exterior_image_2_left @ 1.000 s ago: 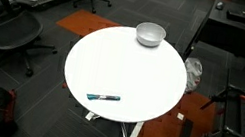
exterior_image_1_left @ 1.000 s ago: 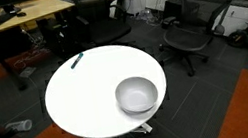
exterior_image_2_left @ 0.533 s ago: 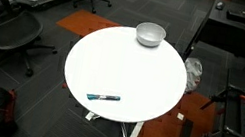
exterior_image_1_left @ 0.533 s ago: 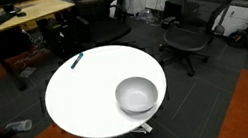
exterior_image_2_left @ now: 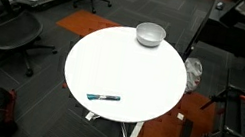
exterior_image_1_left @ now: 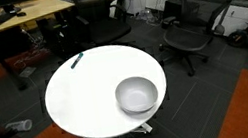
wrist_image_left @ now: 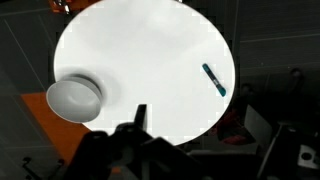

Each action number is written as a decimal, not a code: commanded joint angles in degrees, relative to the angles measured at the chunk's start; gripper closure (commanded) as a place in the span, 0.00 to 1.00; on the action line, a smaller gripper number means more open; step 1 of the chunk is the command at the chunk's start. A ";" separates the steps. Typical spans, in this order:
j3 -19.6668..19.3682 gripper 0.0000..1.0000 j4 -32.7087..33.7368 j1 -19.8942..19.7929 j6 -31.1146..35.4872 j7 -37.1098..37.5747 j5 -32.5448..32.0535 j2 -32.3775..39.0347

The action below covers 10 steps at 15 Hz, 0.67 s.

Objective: Place the green marker inside the grey bowl on the table

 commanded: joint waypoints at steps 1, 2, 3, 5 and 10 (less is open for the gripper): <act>-2.15 0.00 -0.95 2.36 11.99 -4.64 1.52 7.25; -2.73 0.00 -1.17 3.33 16.34 -6.35 2.58 9.81; -3.07 0.00 -0.93 4.02 19.16 -7.99 2.98 12.22; -3.60 0.00 -0.24 5.59 24.26 -11.87 4.18 17.13; -4.30 0.00 2.36 8.54 31.25 -21.50 5.68 27.70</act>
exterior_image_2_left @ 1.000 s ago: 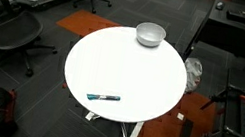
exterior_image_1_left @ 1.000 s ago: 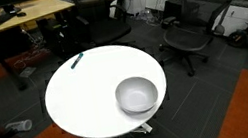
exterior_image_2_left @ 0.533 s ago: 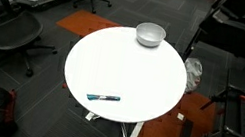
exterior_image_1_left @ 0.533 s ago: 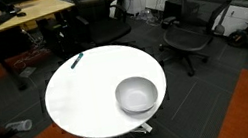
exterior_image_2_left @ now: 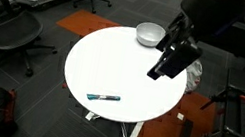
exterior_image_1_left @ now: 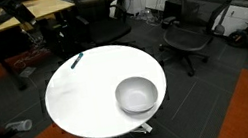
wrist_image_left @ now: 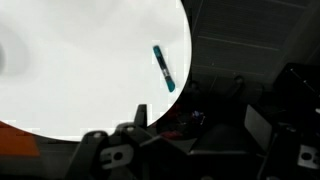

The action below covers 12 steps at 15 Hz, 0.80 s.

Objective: Place the green marker inside the grey bowl on the table

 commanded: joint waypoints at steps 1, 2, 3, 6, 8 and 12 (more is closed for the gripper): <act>-1.00 0.00 3.72 2.05 3.21 -7.06 1.22 7.56; -0.80 0.00 4.43 1.82 3.69 -7.84 -0.06 9.32; -0.75 0.00 5.33 1.73 4.12 -8.78 -0.47 11.11; -0.86 0.00 7.89 1.25 5.77 -9.82 -2.81 16.23; -0.95 0.00 9.85 1.06 5.84 -11.34 -3.33 19.20; -1.09 0.00 14.34 0.15 4.96 -14.49 -3.35 24.53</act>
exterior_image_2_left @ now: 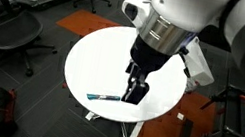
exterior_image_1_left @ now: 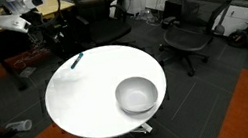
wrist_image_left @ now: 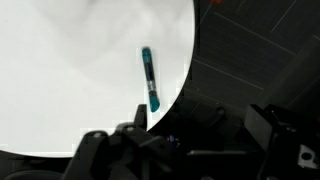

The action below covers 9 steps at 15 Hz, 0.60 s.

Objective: Place the green marker inside the grey bowl on the table

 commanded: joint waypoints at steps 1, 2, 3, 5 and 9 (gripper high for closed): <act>-0.60 0.00 5.21 -0.89 -0.21 -3.05 -1.10 5.18; -0.81 0.00 6.25 -1.10 -0.44 -3.54 -1.29 6.23; -1.06 0.00 7.29 -1.25 -0.71 -3.86 -1.54 7.28; -2.09 0.00 9.18 -0.93 -1.15 -3.30 -3.43 9.34; -3.77 0.00 12.46 -0.04 -1.27 -2.10 -6.84 13.36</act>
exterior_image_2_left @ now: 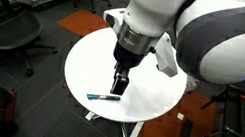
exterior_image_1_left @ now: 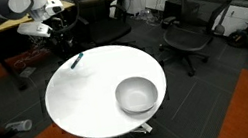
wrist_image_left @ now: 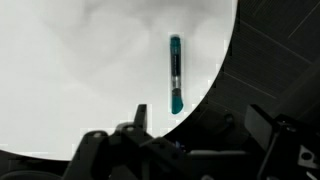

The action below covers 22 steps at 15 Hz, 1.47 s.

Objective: Place the green marker inside the grey bowl on the table

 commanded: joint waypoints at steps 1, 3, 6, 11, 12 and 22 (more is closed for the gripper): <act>-1.33 0.00 4.35 0.90 -1.31 0.46 -2.95 3.99; -1.78 0.00 5.75 1.25 -1.57 0.68 -4.04 5.80; -2.57 0.00 7.69 1.84 -1.63 0.93 -5.36 8.40; -3.83 0.00 11.03 2.87 -2.06 1.57 -6.54 12.46; -4.11 0.00 11.74 3.11 -2.38 1.72 -6.67 13.21; -4.64 0.00 17.37 4.19 -6.36 1.53 -6.71 18.36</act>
